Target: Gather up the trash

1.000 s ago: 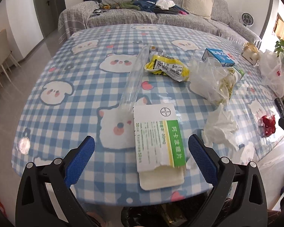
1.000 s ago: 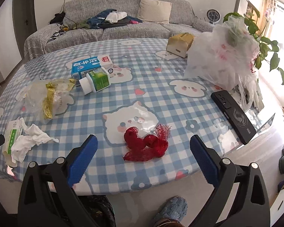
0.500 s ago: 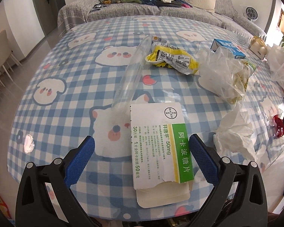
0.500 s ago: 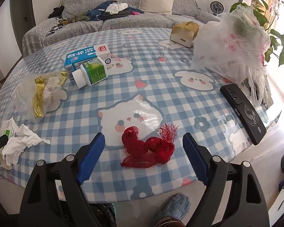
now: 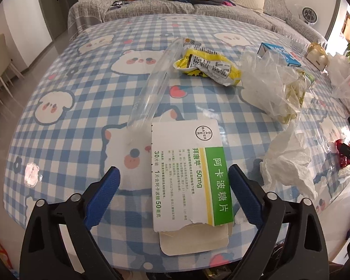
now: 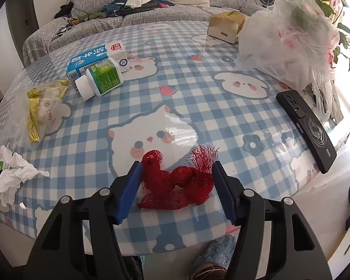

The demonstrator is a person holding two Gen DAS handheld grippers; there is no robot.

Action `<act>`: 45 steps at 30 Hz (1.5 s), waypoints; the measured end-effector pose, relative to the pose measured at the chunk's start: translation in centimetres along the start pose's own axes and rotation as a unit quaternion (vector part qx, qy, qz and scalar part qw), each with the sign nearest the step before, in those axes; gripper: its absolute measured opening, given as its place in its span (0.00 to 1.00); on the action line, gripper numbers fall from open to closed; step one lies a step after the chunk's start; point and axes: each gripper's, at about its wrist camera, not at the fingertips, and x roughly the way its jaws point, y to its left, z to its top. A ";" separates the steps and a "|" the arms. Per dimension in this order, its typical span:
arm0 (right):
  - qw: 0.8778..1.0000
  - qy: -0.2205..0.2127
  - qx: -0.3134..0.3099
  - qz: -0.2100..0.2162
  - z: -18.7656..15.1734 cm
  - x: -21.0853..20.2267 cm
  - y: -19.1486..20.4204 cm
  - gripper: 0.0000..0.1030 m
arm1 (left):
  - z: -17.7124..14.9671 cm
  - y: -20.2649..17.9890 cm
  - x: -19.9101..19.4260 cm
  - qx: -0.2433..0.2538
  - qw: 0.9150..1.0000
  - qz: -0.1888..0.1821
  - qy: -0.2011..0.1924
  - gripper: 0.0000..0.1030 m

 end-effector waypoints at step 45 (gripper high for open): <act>0.996 -0.069 -0.025 0.054 -1.5 -7.4 3.4 0.23 | -4.2 0.3 -8.3 0.013 0.998 -0.015 -0.066 0.58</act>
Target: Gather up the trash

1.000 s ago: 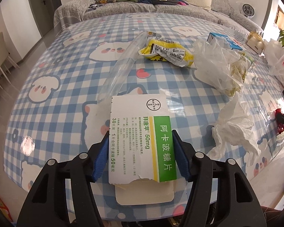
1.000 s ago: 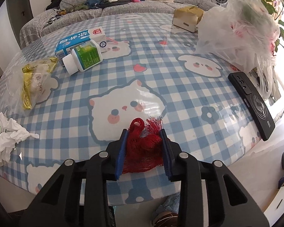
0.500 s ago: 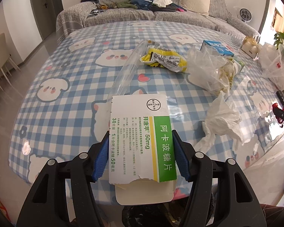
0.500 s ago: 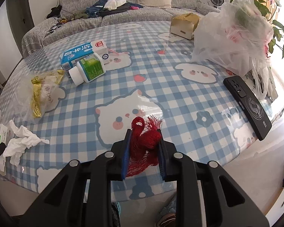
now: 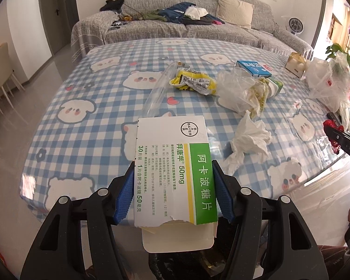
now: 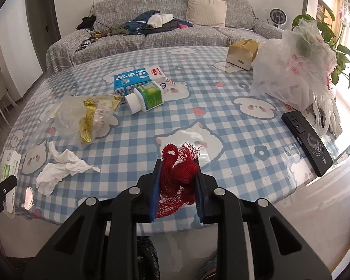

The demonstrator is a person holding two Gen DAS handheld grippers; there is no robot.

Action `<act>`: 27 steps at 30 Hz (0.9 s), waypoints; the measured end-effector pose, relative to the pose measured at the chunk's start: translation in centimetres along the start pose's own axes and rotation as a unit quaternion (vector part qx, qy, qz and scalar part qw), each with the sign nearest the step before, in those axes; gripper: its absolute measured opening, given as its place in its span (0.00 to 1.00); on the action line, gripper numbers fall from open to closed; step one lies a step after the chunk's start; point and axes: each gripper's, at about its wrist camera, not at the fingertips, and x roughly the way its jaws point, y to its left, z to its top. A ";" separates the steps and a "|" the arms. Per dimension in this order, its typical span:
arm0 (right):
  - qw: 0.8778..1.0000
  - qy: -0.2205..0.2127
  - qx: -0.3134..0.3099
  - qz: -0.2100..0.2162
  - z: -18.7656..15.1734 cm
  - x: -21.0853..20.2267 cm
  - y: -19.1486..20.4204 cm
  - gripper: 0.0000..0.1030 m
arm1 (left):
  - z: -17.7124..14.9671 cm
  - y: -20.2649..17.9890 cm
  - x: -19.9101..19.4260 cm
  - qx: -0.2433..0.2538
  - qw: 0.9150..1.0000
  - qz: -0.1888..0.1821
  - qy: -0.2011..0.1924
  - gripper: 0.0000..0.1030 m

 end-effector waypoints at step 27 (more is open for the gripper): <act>0.993 -0.002 -0.088 0.073 -7.1 -4.1 10.7 0.23 | -6.9 1.8 -3.1 -0.035 0.999 -0.004 0.002 0.58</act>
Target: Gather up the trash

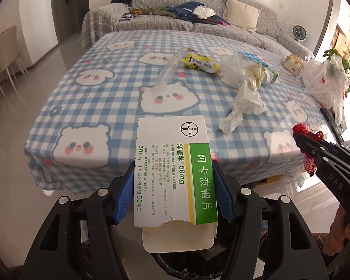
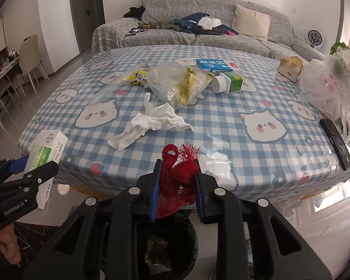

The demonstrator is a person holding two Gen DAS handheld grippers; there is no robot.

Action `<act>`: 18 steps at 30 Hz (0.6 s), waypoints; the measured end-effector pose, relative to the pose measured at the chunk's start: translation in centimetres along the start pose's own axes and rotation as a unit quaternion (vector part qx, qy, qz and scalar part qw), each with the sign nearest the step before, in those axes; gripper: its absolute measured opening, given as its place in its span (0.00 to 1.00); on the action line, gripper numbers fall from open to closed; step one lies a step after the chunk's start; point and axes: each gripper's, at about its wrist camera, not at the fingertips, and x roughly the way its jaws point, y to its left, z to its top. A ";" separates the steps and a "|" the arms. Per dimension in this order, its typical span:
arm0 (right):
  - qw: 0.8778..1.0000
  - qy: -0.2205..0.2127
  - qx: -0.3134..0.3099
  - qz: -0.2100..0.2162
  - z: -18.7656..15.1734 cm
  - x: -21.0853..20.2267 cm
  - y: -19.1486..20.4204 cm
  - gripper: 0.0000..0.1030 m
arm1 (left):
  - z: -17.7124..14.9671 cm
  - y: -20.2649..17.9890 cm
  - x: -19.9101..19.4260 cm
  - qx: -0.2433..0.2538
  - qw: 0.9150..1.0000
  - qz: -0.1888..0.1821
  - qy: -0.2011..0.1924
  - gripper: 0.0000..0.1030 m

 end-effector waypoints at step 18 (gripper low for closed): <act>0.998 0.065 -0.018 -0.001 -7.2 2.1 2.7 0.23 | -6.4 -0.1 1.9 -0.012 0.999 0.001 0.037 0.58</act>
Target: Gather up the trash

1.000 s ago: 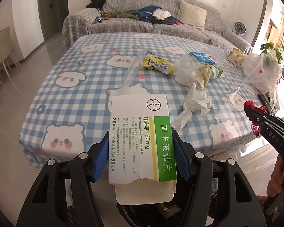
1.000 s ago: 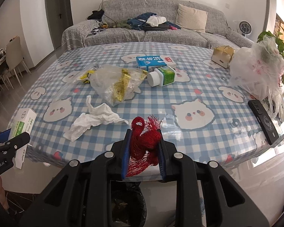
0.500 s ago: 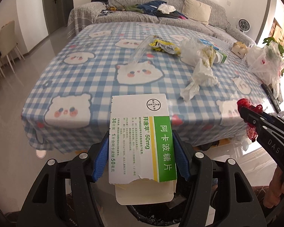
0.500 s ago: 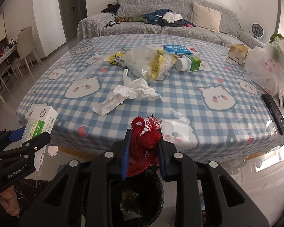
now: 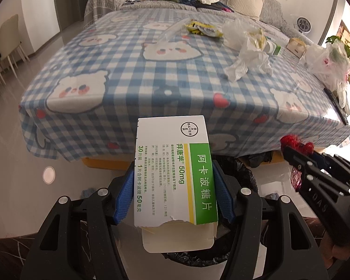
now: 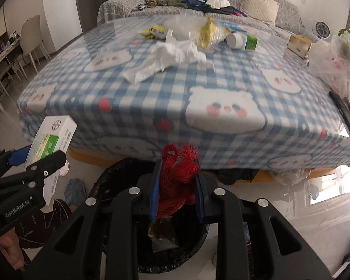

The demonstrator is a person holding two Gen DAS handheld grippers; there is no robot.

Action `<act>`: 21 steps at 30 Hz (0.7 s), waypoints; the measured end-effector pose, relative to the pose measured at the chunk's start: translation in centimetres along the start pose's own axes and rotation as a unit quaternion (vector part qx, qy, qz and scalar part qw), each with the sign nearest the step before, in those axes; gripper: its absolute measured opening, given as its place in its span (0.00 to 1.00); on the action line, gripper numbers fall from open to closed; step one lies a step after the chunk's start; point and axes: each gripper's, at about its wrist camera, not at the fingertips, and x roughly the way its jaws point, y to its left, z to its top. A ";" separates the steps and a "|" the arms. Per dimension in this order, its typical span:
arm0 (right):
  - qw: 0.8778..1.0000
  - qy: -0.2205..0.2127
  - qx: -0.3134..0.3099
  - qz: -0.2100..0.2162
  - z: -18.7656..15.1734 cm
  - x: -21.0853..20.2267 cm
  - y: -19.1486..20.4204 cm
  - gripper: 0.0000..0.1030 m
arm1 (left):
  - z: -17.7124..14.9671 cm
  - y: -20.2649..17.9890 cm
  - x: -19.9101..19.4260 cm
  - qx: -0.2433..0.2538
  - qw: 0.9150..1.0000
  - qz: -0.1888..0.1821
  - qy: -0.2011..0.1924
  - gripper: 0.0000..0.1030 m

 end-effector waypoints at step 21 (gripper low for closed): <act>0.998 0.034 0.011 -0.058 -2.7 1.8 -2.6 0.23 | -5.5 -3.5 8.0 0.026 0.997 0.011 0.069 0.58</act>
